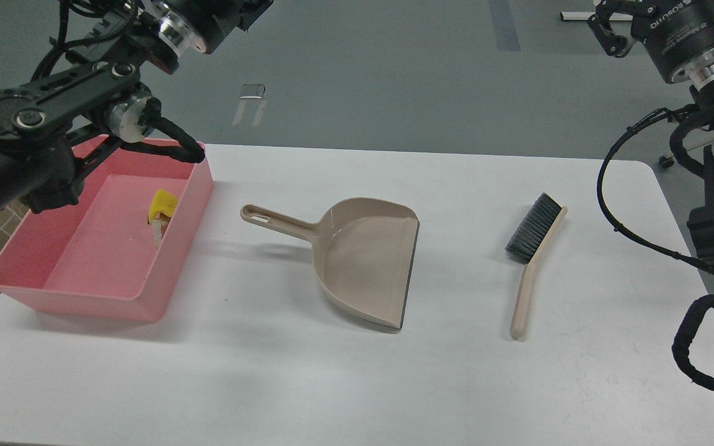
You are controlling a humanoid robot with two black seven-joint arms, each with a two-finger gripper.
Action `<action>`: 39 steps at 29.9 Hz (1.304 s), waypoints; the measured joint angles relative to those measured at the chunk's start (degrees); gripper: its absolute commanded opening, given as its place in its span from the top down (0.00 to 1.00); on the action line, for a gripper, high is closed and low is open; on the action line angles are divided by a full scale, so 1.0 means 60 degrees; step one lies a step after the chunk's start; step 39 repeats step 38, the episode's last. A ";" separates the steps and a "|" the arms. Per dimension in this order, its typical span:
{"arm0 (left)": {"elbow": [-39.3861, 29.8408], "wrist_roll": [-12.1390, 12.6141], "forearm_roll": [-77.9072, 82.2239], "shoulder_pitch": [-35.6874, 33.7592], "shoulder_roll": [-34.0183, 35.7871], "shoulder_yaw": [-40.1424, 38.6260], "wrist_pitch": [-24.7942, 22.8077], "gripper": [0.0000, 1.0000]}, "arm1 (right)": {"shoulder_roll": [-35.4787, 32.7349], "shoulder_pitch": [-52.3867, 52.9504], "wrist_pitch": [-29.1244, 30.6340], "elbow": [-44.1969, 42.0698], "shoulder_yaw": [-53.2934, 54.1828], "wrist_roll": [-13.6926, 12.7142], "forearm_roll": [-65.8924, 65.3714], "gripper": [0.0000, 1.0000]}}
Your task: Sweep and dump garbage into bin
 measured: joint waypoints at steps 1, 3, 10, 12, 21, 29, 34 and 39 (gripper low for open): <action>0.0351 0.0000 -0.0005 0.0029 -0.0243 -0.0296 -0.0356 0.02 | 0.0066 0.0087 0.0000 -0.0303 -0.0045 0.0001 0.0213 0.06; 0.0863 0.0000 -0.0013 0.0075 -0.0605 -0.0761 -0.0876 0.02 | 0.0180 0.0258 0.0000 -0.0784 -0.0167 -0.0022 0.0479 0.05; 0.1887 0.0000 -0.0707 0.0777 -0.1576 -0.2218 -0.2239 0.02 | 0.0302 0.0468 0.0000 -0.1212 -0.1170 -0.0077 0.0646 0.03; 0.2049 0.0000 -0.0976 0.0943 -0.1822 -0.2357 -0.2372 0.02 | 0.0392 0.0472 0.0001 -0.1222 -0.1229 -0.0077 0.0670 0.02; 0.2412 0.0000 -0.1242 0.1675 -0.2516 -0.2432 -0.2442 0.02 | 0.0853 0.0391 0.0004 -0.1227 -0.1228 0.0034 0.0694 0.00; 0.2413 0.0000 -0.1720 0.2042 -0.2803 -0.2461 -0.2528 0.02 | 0.1135 0.0219 0.0004 -0.1176 -0.1227 0.0042 0.0697 0.00; 0.2397 0.0000 -0.2069 0.2127 -0.2828 -0.2492 -0.2842 0.02 | 0.1158 0.0134 0.0004 -0.1155 -0.1225 0.0044 0.0697 0.00; 0.2396 0.0000 -0.2385 0.2130 -0.2817 -0.2498 -0.2872 0.02 | 0.1158 0.0118 0.0004 -0.1133 -0.1208 0.0050 0.0697 0.00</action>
